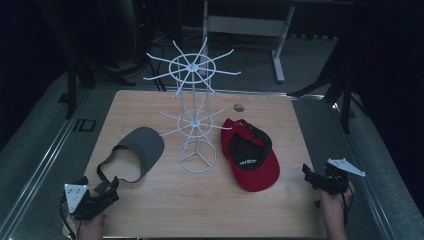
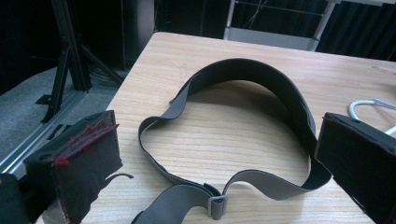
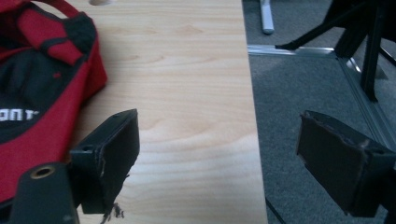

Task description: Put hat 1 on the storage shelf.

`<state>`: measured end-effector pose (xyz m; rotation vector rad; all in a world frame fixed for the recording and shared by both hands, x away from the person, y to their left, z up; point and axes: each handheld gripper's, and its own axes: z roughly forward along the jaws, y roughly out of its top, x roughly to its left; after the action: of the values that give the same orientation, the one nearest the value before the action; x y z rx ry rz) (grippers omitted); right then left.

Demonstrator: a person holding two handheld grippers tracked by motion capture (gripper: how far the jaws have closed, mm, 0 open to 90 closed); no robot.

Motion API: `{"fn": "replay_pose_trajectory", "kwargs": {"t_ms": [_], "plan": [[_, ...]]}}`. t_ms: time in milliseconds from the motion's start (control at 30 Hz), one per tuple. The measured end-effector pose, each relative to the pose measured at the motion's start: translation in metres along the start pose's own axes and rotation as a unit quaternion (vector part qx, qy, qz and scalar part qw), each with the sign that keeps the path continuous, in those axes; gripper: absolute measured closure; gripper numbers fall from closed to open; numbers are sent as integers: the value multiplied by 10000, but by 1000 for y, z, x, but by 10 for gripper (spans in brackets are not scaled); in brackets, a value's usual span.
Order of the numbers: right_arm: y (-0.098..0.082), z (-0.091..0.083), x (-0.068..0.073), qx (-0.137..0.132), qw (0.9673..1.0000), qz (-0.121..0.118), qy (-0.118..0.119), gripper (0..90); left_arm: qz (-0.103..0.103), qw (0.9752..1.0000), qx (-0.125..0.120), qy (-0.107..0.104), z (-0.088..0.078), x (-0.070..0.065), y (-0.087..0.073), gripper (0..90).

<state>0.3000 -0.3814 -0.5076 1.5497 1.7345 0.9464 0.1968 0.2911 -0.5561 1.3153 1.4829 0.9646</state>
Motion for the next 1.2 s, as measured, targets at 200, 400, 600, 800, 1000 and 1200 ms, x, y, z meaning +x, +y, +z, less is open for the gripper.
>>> {"fn": "replay_pose_trajectory", "kwargs": {"t_ms": [200, 400, 600, 800, 1000, 1200], "plan": [[17, 4, 4, 102, 9983, -118, 558, 159, -45, 9999, 64, -79, 1, 0, 0, 2], [38, 7, 16, 46, 9958, -336, 845, 136, -48, 9999, 83, -97, 1, -1, 0, 2], [58, 19, 36, 74, 9921, -699, 1036, 154, -42, 9998, 143, -100, 0, -2, 1, 2], [69, 30, 49, 51, 9897, -838, 1160, 189, -85, 9997, 197, -117, 0, 0, 2, 2], [80, 45, 65, 103, 9844, -957, 1473, 224, -17, 9997, 190, -128, -2, -2, 3, 2], [88, 65, 80, 264, 9800, -1119, 1627, 247, 78, 9994, 271, -176, -1, -3, 3, 2]]}}
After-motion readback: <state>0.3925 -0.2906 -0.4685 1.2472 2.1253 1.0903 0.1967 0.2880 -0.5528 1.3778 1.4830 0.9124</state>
